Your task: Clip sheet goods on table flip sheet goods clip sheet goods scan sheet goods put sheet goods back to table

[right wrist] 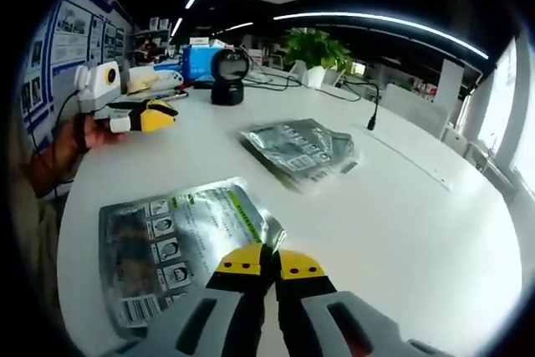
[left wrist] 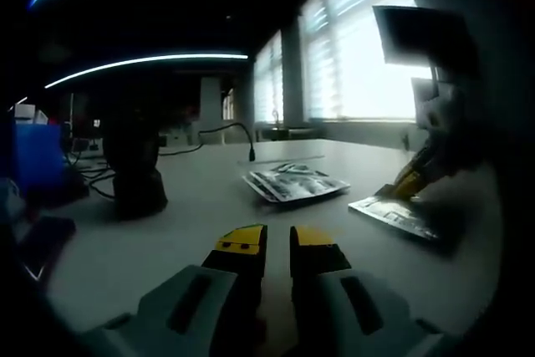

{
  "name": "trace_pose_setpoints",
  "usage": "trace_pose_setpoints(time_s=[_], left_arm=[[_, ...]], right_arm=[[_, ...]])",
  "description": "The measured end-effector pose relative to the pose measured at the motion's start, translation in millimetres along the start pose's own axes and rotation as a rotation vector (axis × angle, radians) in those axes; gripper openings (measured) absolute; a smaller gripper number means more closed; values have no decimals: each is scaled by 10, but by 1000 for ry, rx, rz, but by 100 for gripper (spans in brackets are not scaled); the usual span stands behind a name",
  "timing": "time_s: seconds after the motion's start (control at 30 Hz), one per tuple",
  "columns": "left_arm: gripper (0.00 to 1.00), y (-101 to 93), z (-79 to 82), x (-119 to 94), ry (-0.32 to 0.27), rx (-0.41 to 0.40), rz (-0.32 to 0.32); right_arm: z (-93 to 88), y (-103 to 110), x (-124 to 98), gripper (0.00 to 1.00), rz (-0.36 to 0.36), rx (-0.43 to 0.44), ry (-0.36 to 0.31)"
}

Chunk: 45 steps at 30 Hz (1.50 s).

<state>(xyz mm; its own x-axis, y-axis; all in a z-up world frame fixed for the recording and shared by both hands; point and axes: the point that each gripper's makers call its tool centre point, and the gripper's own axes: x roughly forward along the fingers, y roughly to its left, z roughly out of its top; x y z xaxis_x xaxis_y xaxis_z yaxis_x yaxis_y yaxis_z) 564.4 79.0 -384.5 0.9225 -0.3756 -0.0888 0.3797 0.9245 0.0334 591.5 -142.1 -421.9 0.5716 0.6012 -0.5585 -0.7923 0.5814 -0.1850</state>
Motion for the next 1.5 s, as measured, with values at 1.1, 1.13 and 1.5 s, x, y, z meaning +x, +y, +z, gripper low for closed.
trace_pose_setpoints(time_s=[1.1,1.13,1.5], left_arm=[[4,-12,7,0,-4,3,-7],[4,-11,8,0,-4,3,-7],[4,-13,9,2,-6,4,-8]], right_arm=[[122,-43,-86,0,-56,-35,-15],[138,-51,-100,0,-59,-28,-19],[508,-75,-343,0,-84,11,-112]])
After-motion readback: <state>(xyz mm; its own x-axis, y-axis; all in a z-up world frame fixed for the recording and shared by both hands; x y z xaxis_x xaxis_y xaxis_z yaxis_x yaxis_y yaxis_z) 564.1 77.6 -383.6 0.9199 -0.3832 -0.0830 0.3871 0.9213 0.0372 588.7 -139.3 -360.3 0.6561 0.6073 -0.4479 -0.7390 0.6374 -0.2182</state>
